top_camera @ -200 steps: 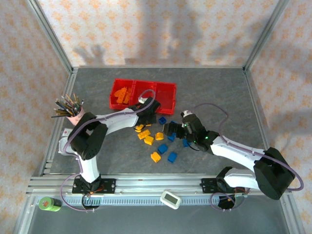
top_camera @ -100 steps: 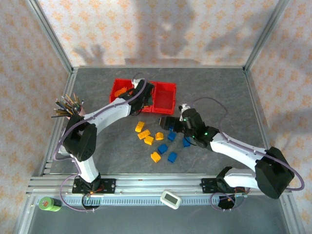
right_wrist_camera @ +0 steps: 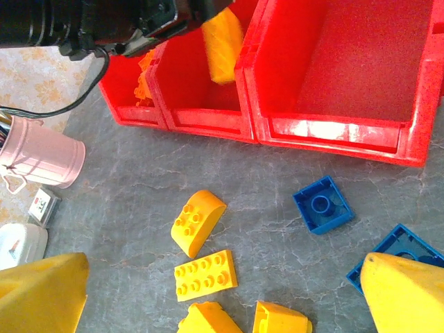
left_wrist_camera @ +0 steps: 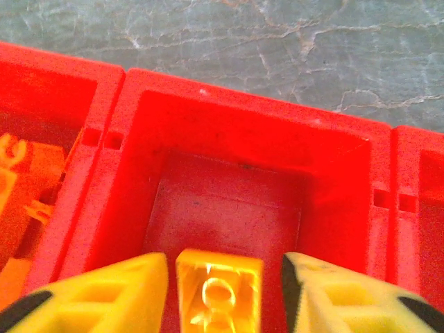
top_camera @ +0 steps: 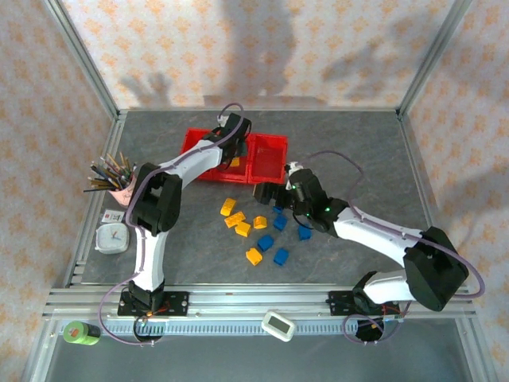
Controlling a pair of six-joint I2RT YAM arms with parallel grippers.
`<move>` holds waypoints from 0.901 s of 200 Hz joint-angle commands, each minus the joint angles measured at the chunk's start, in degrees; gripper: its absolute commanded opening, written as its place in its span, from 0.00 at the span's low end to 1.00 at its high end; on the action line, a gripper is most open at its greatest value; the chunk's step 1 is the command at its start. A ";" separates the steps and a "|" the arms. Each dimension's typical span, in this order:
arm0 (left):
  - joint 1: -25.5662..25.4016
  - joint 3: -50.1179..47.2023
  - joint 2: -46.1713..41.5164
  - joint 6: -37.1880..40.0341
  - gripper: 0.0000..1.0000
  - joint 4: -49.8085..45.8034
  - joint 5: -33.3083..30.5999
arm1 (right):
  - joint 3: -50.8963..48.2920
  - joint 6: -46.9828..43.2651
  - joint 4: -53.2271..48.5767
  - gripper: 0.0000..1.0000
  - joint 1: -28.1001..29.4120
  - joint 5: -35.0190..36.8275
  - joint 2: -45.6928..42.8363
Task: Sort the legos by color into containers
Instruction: Place the lego in the container, then pick up the lego from the center of the table.
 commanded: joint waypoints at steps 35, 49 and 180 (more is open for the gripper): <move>0.15 -0.41 -5.11 1.90 0.58 -2.76 1.67 | 3.41 -0.72 0.02 1.00 -0.32 -1.46 0.24; 0.15 -3.57 -8.06 1.54 0.59 -1.65 3.50 | 2.73 -0.54 0.20 1.00 -0.33 -1.54 -0.46; -1.54 -43.85 -37.49 -7.40 0.65 7.15 9.28 | -10.49 0.10 8.63 1.00 3.85 -4.08 -5.78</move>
